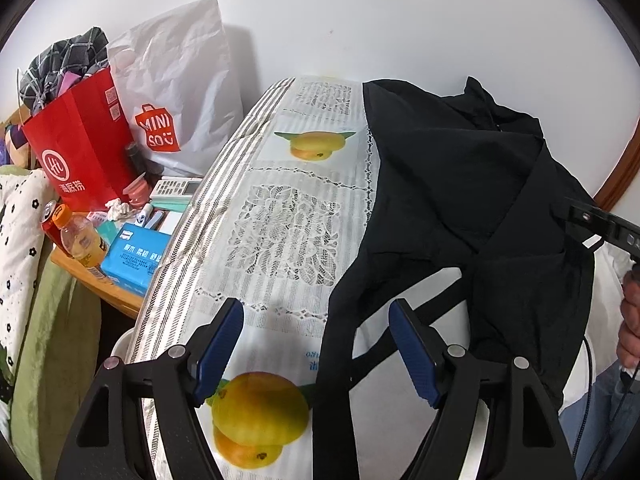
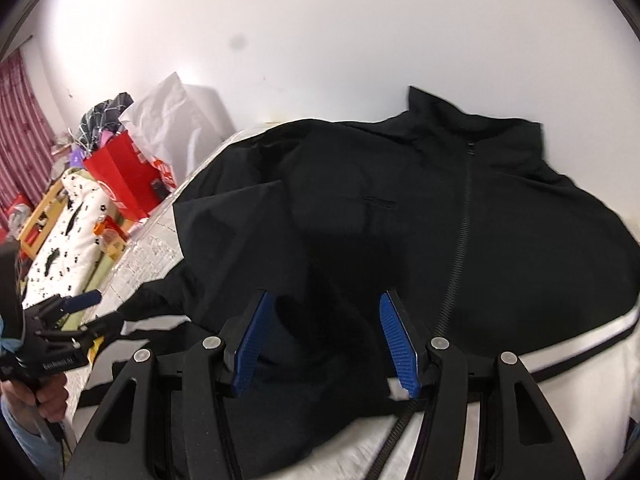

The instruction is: Fold large clothes

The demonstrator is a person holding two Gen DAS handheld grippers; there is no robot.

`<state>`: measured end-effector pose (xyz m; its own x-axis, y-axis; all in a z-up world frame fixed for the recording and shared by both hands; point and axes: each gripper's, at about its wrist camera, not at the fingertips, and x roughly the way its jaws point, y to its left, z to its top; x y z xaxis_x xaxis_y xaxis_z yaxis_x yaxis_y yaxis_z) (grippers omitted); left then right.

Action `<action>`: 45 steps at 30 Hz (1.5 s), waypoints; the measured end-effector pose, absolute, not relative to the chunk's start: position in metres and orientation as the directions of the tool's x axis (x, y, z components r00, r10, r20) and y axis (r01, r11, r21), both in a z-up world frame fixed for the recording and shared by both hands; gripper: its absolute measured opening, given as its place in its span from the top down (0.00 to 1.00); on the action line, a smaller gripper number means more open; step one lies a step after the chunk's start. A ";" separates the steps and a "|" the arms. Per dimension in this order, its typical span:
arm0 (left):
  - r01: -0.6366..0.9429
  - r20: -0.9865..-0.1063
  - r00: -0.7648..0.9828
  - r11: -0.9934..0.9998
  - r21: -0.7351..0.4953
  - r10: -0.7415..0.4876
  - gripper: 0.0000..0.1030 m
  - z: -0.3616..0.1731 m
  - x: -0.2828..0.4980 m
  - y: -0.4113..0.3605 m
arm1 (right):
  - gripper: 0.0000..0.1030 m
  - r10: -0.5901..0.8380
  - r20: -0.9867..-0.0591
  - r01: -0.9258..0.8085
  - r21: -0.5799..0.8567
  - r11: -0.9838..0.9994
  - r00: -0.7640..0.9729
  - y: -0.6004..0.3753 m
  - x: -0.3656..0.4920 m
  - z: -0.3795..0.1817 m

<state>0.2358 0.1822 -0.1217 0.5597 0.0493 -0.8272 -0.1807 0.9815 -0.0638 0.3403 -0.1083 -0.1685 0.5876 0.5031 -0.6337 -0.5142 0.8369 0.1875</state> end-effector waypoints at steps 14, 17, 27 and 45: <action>-0.170 -0.832 0.549 0.985 -0.016 0.081 0.29 -0.138 0.246 0.173 | 0.97 0.590 -0.598 -0.522 0.310 0.795 0.543 -0.117 0.374 -0.169; -0.170 -0.837 0.541 0.985 -0.010 0.084 0.29 -0.141 0.246 0.171 | 0.97 0.542 -0.562 -0.456 0.301 0.838 0.625 -0.141 0.374 -0.158; -0.166 -0.838 0.538 0.986 0.004 0.094 0.29 -0.134 0.243 0.168 | 0.91 0.307 -0.673 -0.226 0.208 0.952 0.673 -0.183 0.394 -0.180; -0.174 -0.820 0.567 0.985 -0.019 0.084 0.29 -0.111 0.210 0.175 | 0.32 0.453 -0.718 -0.562 0.104 0.820 0.529 -0.068 0.282 -0.194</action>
<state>0.2096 0.1748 -0.1110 0.5668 0.0838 -0.8196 -0.1738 0.9846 -0.0195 0.2817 -0.0681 -0.1941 0.5286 0.4530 -0.7179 -0.5624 0.8204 0.1036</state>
